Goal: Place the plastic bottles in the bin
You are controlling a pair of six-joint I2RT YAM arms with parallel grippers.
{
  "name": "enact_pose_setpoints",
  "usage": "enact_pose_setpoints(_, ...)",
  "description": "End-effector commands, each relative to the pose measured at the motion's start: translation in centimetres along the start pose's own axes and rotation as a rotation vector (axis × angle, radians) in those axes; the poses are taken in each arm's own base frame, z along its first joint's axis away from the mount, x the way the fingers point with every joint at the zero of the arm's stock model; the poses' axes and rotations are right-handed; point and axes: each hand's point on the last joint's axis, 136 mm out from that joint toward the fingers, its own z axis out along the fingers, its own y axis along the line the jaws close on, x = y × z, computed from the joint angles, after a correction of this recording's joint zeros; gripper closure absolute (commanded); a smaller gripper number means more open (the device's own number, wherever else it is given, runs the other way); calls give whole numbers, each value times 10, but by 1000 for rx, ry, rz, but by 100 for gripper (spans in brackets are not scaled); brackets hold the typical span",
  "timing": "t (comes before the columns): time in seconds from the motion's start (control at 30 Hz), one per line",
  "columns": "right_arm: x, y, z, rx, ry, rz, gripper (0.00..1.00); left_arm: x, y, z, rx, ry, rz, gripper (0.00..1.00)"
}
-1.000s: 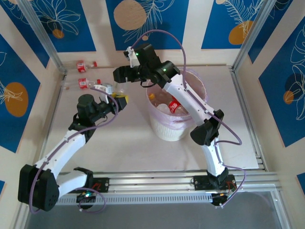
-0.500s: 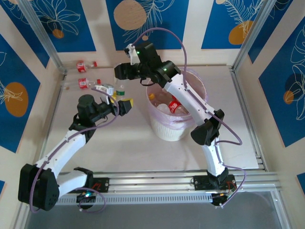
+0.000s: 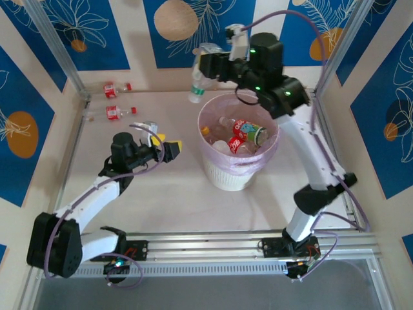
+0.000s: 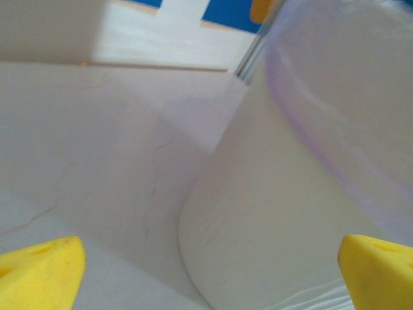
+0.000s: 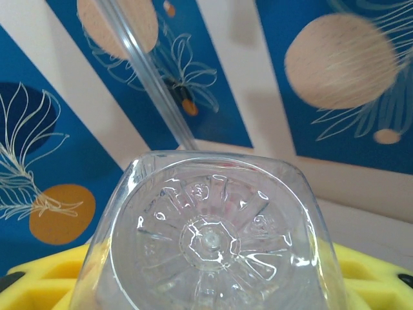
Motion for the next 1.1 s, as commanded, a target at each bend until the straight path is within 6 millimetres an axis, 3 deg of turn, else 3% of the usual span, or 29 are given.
enact_pose_setpoints(0.0, 7, -28, -25, 93, 11, -19, 47, -7, 21, 8, -111, -7, -65, 0)
enact_pose_setpoints(0.1, 30, -55, -41, 159, 60, 11, 48, -6, 44, 9, -225, 0, -139, 0)
enact_pose_setpoints(0.3, 81, -94, -45, 225, 156, 94, 48, 1, 83, 1, -456, 42, -271, 0)
enact_pose_setpoints(0.9, 177, -129, -15, 198, 312, 334, 43, 13, 95, -4, -506, 69, -372, 0)
enact_pose_setpoints(1.07, 192, -135, -9, 207, 345, 359, 35, 18, 97, -4, -510, 72, -382, 0)
